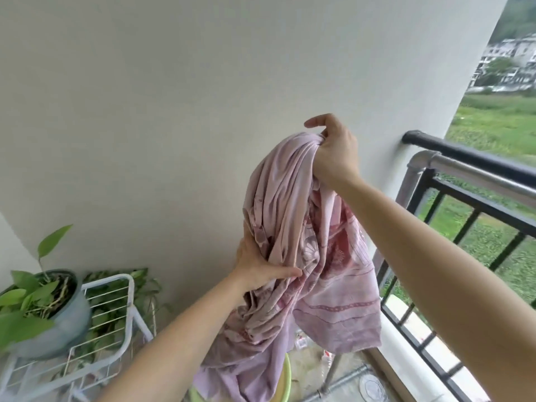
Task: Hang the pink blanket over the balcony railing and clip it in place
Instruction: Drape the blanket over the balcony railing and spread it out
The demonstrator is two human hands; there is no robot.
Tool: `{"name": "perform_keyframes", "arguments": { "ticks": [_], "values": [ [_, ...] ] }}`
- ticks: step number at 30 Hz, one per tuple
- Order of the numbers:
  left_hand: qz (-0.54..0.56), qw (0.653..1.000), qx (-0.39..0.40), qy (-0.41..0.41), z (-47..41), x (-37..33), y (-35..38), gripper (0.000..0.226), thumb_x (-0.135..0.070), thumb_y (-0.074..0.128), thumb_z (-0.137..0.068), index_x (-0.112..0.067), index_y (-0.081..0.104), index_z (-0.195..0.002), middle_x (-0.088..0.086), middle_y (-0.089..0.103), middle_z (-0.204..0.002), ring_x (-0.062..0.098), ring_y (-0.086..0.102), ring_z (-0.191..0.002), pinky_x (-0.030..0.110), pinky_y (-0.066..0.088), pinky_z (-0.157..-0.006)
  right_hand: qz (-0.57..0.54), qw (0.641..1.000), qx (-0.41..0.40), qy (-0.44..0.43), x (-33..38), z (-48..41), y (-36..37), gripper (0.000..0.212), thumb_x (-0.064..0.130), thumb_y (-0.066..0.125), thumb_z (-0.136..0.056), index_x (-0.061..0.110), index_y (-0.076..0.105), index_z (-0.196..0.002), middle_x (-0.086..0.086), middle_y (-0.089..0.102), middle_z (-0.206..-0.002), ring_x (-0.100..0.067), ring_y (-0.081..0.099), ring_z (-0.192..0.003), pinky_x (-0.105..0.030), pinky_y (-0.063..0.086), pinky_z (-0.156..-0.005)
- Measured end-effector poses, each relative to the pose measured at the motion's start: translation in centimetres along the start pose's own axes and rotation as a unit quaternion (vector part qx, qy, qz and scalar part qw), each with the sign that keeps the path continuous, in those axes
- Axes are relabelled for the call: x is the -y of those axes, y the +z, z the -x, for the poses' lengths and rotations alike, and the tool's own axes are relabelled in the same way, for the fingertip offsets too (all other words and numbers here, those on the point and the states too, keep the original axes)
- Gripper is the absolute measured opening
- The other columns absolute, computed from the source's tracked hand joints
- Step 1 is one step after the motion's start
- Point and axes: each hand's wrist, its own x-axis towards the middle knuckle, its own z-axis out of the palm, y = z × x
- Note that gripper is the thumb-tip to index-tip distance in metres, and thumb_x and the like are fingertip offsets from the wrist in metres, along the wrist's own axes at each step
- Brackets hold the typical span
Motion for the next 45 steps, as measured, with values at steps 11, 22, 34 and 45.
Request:
{"name": "perform_keyframes", "arguments": {
  "ticks": [11,22,34,45],
  "values": [
    [-0.002,0.963,-0.253,0.089,-5.7,-8.1,-11.4,0.023,-0.022,0.048,-0.064,-0.012,0.063,-0.078,0.008,0.07,-0.082,0.026,0.065,-0.081,0.036,0.05,-0.069,0.315,0.88,0.347,0.077,-8.1,1.7,-6.9,0.087,0.029,0.083,-0.063,0.031,0.045,-0.141,-0.011,0.058,-0.126,-0.029,0.058,-0.109,-0.033,0.049,-0.096],
    [0.141,0.947,-0.082,0.275,-2.6,-16.7,-12.8,0.013,-0.024,0.061,-0.061,-0.024,0.065,-0.074,-0.012,0.067,-0.072,0.004,0.058,-0.068,0.022,0.048,-0.062,0.026,0.82,0.566,0.079,-6.2,9.4,3.0,0.054,0.038,0.092,-0.058,0.054,0.065,-0.102,0.031,0.069,-0.106,0.017,0.061,-0.098,-0.002,0.047,-0.076],
    [0.003,0.972,0.216,0.093,-2.8,-7.0,-14.8,0.069,-0.006,0.087,-0.068,-0.019,0.057,-0.129,-0.001,0.069,-0.119,0.013,0.064,-0.11,0.026,0.048,-0.097,0.102,0.919,0.348,0.152,-6.5,2.6,-3.5,0.029,0.013,0.06,-0.083,0.017,0.072,-0.11,-0.004,0.072,-0.113,-0.02,0.065,-0.108,-0.04,0.055,-0.096],
    [-0.172,0.963,0.196,0.065,-6.6,-9.7,-9.4,0.044,-0.035,0.093,-0.045,-0.022,0.078,-0.084,-0.004,0.076,-0.08,0.015,0.071,-0.08,0.029,0.058,-0.072,0.45,0.778,0.435,0.055,-4.7,-1.4,-8.5,0.019,0.02,0.066,-0.078,0.016,0.059,-0.095,-0.003,0.064,-0.092,-0.026,0.067,-0.084,-0.045,0.061,-0.074]
  ]
}}
